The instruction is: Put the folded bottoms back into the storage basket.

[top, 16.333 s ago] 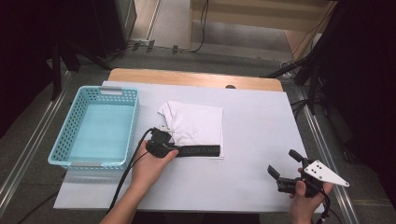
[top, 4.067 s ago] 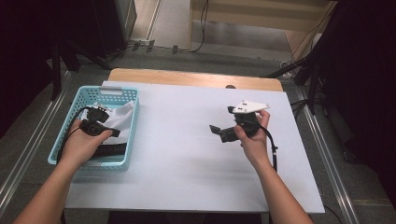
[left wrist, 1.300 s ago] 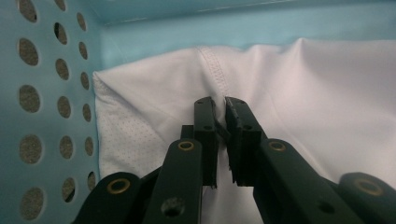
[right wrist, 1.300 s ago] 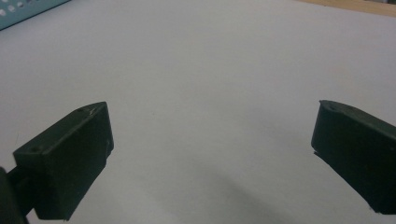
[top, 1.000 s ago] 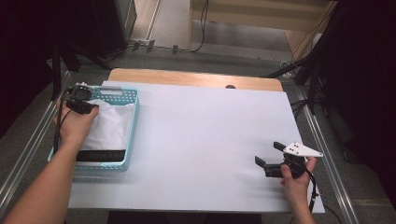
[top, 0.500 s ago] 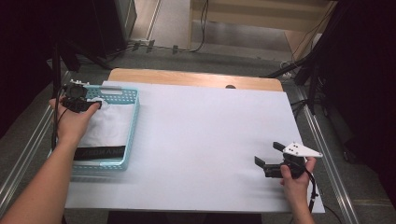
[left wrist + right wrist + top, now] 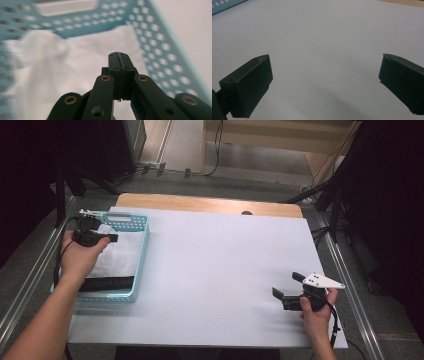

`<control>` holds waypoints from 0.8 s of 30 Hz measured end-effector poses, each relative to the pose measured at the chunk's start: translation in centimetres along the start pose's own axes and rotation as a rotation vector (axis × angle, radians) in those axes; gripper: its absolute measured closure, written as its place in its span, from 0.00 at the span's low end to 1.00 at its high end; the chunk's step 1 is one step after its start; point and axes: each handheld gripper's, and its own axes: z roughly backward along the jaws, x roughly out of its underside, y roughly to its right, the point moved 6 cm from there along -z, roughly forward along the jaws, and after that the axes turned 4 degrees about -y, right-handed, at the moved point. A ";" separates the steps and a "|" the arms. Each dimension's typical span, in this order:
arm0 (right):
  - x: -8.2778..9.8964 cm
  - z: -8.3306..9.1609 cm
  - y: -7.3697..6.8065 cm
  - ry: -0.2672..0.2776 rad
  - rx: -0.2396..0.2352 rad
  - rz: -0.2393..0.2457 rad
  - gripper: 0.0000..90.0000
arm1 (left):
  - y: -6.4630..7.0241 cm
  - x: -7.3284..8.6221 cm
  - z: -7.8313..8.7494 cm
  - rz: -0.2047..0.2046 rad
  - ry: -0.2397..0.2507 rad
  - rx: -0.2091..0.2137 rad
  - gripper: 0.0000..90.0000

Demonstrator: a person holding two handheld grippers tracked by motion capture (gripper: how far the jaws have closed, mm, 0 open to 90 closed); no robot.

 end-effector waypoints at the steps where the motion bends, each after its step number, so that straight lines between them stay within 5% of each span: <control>1: 0.0 0.0 -0.1 -0.003 0.001 -0.002 0.00 | 0.7 0.3 -0.3 -0.009 -0.017 0.018 1.00; 5: 0.1 0.1 -0.1 -0.004 0.010 0.010 0.00 | 2.8 1.5 -1.9 -0.034 -0.099 0.065 1.00; 10: 0.1 0.1 0.0 -0.001 0.014 0.011 0.00 | 3.6 3.0 -3.9 -0.084 -0.241 0.044 1.00; 15: 0.1 0.2 0.0 -0.001 0.017 0.011 0.00 | 3.8 3.9 -5.0 -0.098 -0.333 0.025 1.00; 18: 0.2 0.1 0.1 -0.005 0.020 0.011 0.00 | 3.7 3.8 -5.1 -0.080 -0.346 0.035 1.00; 24: 0.2 0.1 0.0 -0.007 0.022 0.011 0.00 | 4.0 4.2 -5.1 -0.125 -0.360 0.088 1.00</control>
